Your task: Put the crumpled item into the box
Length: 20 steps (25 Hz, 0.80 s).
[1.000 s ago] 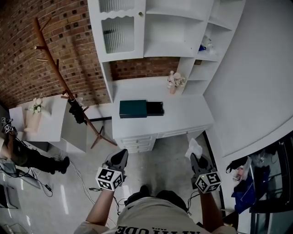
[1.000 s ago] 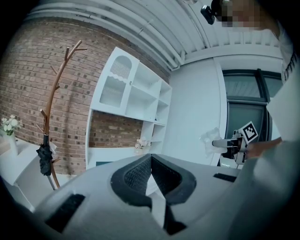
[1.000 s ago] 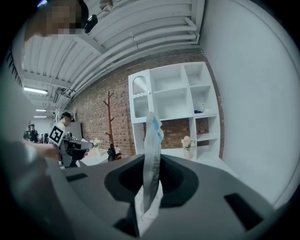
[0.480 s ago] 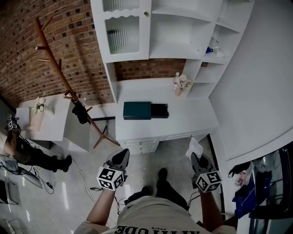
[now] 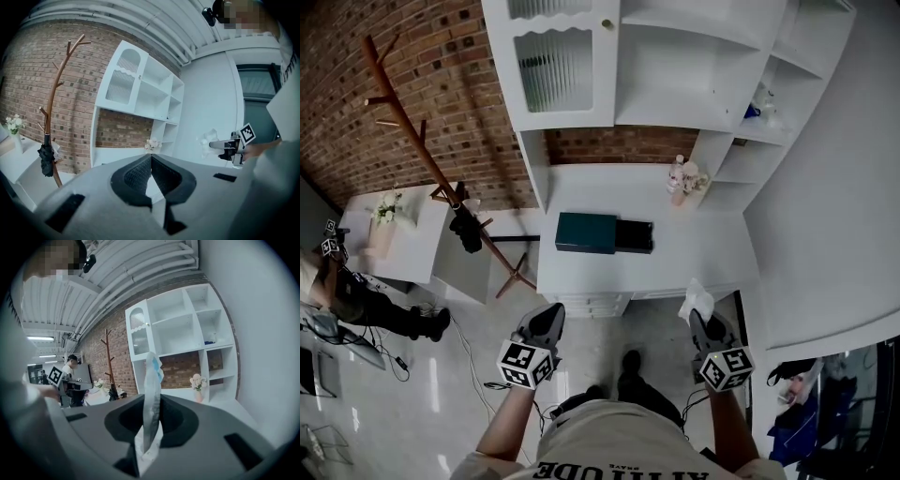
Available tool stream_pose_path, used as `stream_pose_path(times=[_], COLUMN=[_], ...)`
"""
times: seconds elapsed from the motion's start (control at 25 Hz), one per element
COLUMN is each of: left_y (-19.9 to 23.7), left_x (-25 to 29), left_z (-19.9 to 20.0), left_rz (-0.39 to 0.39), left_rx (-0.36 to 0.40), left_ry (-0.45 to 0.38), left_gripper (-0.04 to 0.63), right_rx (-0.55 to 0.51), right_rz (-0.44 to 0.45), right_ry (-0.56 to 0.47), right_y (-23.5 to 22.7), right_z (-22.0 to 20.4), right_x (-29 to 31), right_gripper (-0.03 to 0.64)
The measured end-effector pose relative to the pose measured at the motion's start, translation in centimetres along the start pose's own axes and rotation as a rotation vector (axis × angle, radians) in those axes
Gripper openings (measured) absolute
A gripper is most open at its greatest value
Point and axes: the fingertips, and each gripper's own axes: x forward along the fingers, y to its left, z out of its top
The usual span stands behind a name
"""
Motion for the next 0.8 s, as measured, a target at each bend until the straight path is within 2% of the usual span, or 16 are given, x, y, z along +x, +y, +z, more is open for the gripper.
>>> stream_pose_path(times=[0.36, 0.56, 0.8], left_y=[-0.1, 0.1, -0.2], left_x=[4.8, 6.9, 8.8], left_z=[0.8, 0.9, 0.9], left_rz=[0.081, 0.134, 0.186], left_rx=[0.005, 0.020, -0.004], left_ry=[0.018, 0.033, 0.043], left_gripper=[0.025, 0.025, 0.025], right_rx=[0.001, 0.018, 0.033], right_rz=[0.098, 0.143, 0.206], right_ry=[0.032, 0.062, 0.110], right_y=[-5.0, -7.8, -10.2], right_z=[1.5, 1.2, 0.2], right_x=[5.1, 7.8, 10.5], right_gripper=[0.072, 0.072, 0.072])
